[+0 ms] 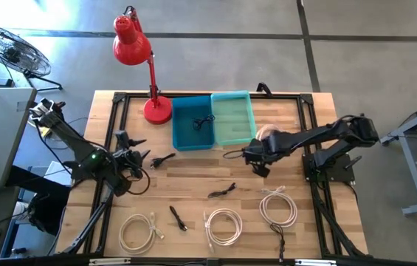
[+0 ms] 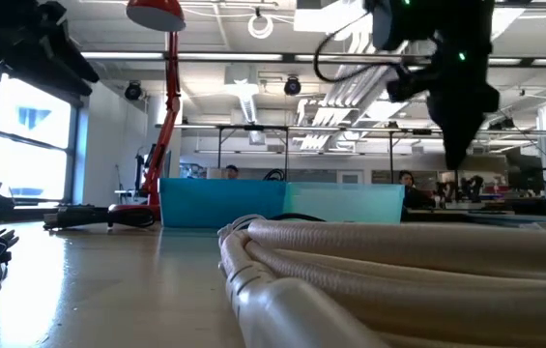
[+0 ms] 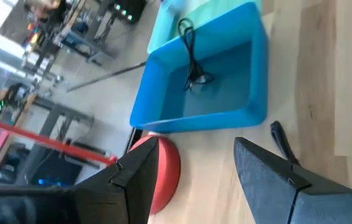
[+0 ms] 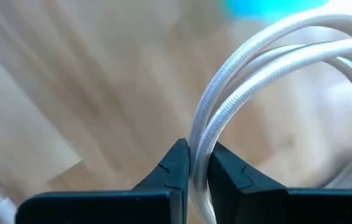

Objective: Pick & Place USB Port
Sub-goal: Put the white hdmi cable into the green bin

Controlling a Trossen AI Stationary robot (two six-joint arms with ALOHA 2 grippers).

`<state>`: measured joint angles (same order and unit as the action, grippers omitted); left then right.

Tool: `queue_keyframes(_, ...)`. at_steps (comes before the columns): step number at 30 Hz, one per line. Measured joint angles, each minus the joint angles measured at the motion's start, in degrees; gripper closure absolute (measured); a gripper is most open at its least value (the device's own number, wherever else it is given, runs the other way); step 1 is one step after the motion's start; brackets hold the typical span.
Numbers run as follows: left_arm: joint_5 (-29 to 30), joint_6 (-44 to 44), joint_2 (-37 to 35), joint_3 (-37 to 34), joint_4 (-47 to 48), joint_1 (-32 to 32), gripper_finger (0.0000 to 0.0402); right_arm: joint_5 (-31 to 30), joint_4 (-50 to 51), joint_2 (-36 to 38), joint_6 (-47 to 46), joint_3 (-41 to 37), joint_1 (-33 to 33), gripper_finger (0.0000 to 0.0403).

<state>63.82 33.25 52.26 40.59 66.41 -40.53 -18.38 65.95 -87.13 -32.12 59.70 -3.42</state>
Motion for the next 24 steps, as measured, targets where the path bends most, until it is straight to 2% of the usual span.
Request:
queue_keyframes(5,0.4,-9.9,0.1,-0.3,-3.7,0.0,0.02,-2.6,3.4,0.0,7.0,10.3,2.8,0.0375)
queue_keyframes(9,1.6,-11.0,0.1,-0.3,-3.8,0.0,0.02,-0.7,-0.5,0.0,17.3,16.7,8.0,0.0375)
queue_keyframes(11,1.7,-11.0,0.1,-0.3,-3.8,0.0,0.02,2.9,-4.3,0.0,22.7,19.0,11.2,0.0375)
queue_keyframes(15,1.6,-11.0,0.1,-0.3,-3.8,0.0,0.02,15.7,-12.1,-0.8,31.2,22.1,18.2,0.0375)
queue_keyframes(19,0.2,-11.1,0.1,-0.3,-3.2,0.0,0.02,23.9,-14.6,-3.4,34.7,23.9,24.3,0.0375)
queue_keyframes(24,-4.8,-11.0,0.1,-0.3,-3.3,0.0,0.02,32.7,-18.7,-8.0,36.7,23.2,29.7,0.0375)
